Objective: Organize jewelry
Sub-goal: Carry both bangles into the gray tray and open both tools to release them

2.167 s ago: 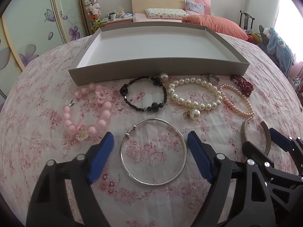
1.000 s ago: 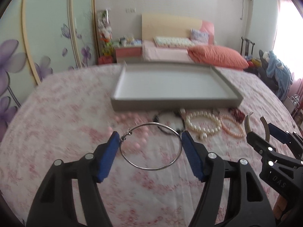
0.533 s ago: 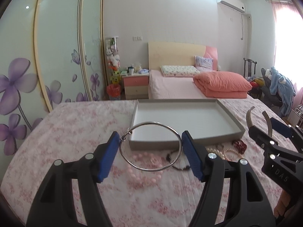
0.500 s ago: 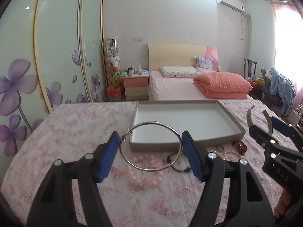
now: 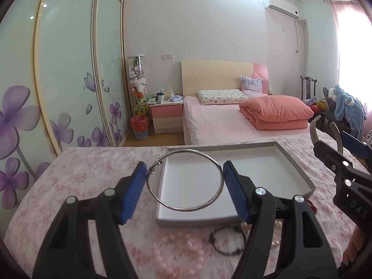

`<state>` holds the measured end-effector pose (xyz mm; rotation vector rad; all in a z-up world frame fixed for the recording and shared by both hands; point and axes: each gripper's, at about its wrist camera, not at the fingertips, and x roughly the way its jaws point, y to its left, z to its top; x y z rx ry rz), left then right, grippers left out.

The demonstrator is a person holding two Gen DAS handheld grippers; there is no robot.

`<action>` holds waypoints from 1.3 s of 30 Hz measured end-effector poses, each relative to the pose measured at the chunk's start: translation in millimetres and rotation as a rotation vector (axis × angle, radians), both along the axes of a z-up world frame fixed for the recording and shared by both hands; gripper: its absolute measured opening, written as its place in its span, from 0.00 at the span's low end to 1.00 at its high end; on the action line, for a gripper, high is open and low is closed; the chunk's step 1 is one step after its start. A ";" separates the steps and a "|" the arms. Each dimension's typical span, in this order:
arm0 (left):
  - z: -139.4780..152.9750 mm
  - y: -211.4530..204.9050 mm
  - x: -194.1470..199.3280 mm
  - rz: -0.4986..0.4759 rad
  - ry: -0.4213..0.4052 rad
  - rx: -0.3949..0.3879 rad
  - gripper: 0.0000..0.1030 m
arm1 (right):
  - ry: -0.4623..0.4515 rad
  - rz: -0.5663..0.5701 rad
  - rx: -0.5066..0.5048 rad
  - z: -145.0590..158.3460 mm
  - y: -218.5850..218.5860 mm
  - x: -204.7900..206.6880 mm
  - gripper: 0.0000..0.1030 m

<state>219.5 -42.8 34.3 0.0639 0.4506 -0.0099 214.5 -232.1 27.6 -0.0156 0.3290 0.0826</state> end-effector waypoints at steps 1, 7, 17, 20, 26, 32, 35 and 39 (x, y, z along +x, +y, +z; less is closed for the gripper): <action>-1.2 -1.2 6.9 -0.002 0.008 0.001 0.64 | 0.007 -0.001 0.001 -1.6 0.4 7.5 0.65; -14.1 -4.0 61.1 -0.012 0.089 -0.026 0.64 | 0.093 -0.002 0.022 -18.2 -1.7 53.3 0.65; -58.4 -6.1 123.0 -0.024 0.248 -0.028 0.64 | 0.325 0.025 0.032 -61.3 5.4 111.9 0.65; -65.2 -9.0 137.9 -0.037 0.288 -0.040 0.64 | 0.374 0.023 0.025 -70.5 6.1 121.0 0.65; -72.9 -5.1 148.9 -0.047 0.308 -0.058 0.66 | 0.380 0.020 0.056 -72.3 -7.5 119.3 0.72; -62.8 9.6 145.7 -0.019 0.292 -0.103 0.67 | 0.354 0.007 0.061 -62.6 -14.9 106.9 0.72; -54.8 18.9 137.0 0.007 0.277 -0.107 0.67 | 0.338 0.000 0.066 -56.0 -18.0 100.7 0.72; -45.3 32.7 116.9 0.031 0.261 -0.108 0.68 | 0.320 -0.012 0.066 -47.2 -21.2 90.3 0.72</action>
